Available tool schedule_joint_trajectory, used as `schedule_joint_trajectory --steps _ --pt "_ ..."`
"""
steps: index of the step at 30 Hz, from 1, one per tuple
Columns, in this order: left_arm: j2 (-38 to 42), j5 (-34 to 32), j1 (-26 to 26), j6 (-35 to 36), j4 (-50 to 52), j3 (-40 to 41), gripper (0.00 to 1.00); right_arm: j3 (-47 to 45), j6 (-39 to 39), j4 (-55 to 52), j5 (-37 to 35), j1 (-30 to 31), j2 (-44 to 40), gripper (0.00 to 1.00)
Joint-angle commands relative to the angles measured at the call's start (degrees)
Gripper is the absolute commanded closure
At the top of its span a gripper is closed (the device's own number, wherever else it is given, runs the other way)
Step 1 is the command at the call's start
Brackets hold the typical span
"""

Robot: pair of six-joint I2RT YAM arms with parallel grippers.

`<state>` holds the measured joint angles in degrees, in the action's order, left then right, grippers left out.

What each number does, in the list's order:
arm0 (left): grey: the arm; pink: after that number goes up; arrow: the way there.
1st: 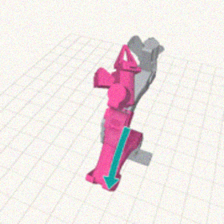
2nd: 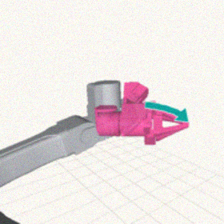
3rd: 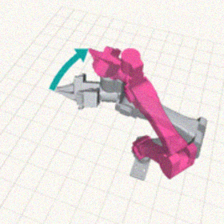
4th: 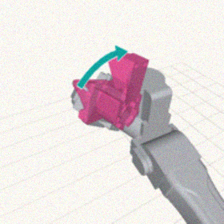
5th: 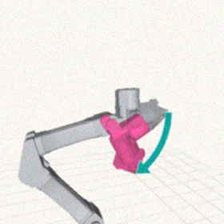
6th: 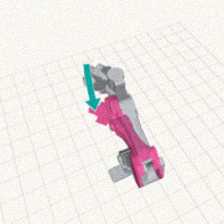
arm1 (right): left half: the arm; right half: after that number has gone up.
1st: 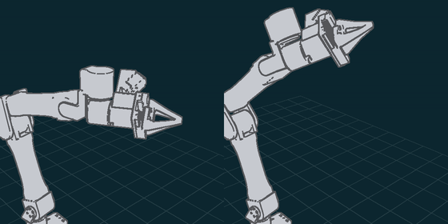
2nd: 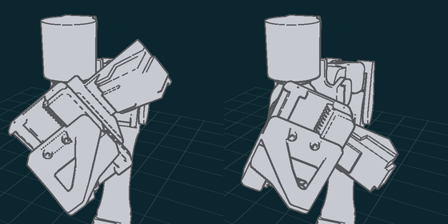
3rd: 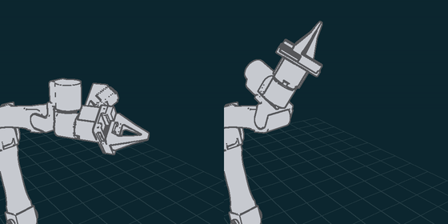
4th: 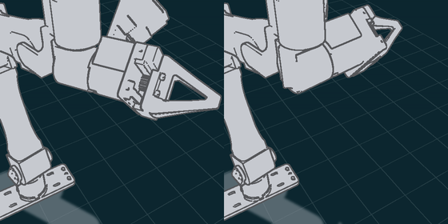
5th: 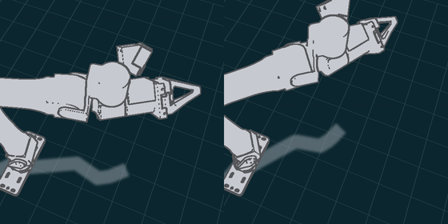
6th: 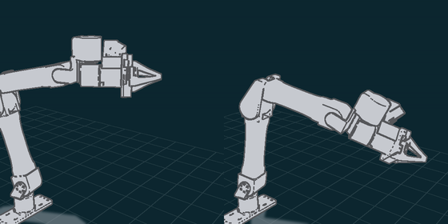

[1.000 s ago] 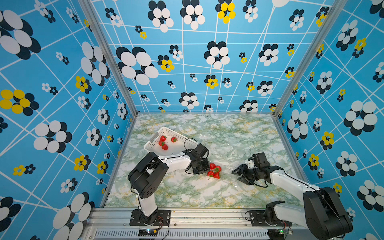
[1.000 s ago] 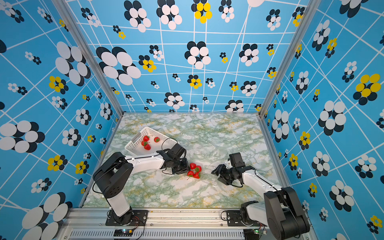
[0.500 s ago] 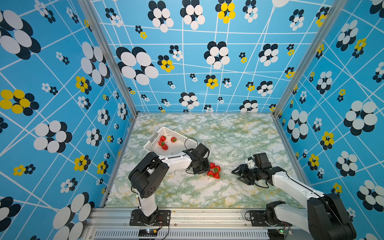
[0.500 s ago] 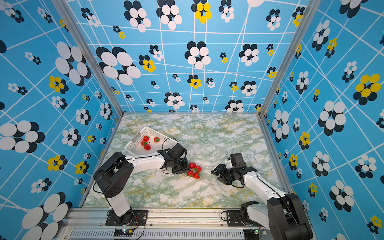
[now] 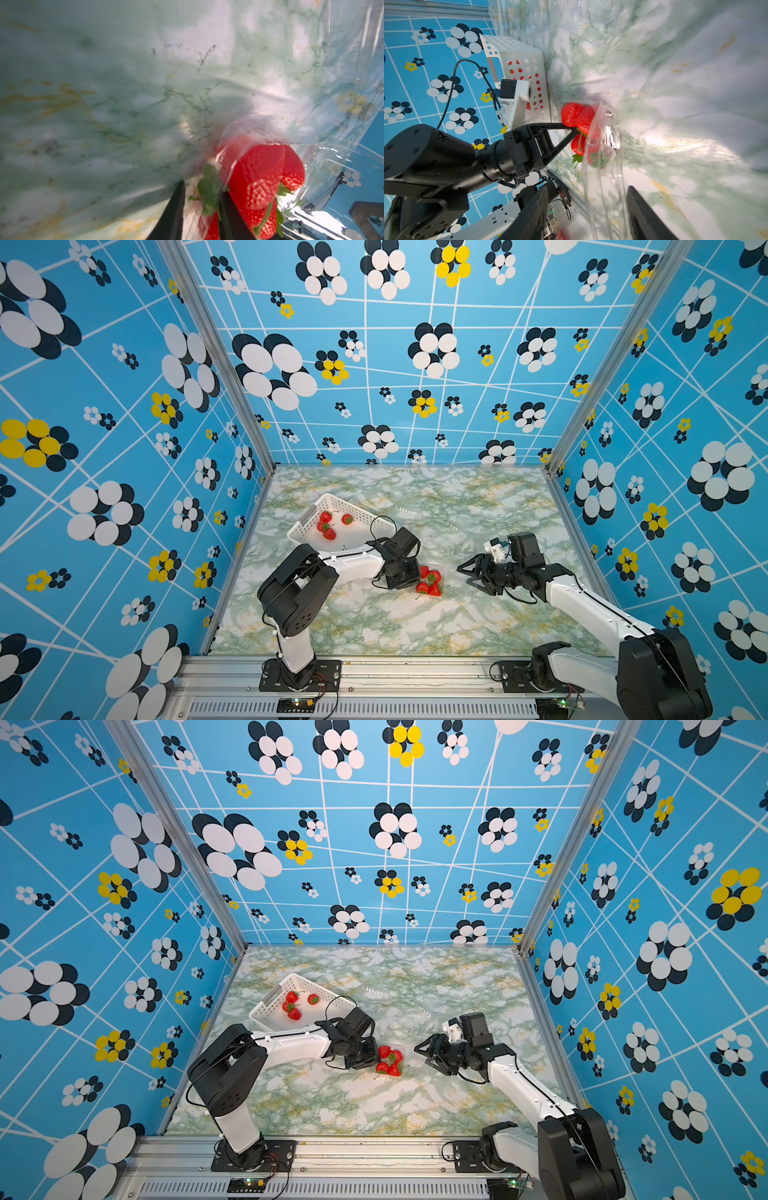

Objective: Pack strawberries into containers
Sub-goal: Close the packing box at the center of the board.

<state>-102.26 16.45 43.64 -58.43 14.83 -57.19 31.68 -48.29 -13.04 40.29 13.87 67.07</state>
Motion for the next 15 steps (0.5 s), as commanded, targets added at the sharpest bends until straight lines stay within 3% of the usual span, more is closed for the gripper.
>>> schedule_joint_trajectory --steps 1,15 --pt "-1.0 -1.1 0.4 1.4 1.9 -1.4 0.72 1.4 0.0 2.7 2.9 0.4 1.6 0.38" --pt "0.6 -1.8 0.8 1.6 0.6 -1.3 0.69 5.7 -4.4 14.2 4.4 5.3 11.2 0.40"
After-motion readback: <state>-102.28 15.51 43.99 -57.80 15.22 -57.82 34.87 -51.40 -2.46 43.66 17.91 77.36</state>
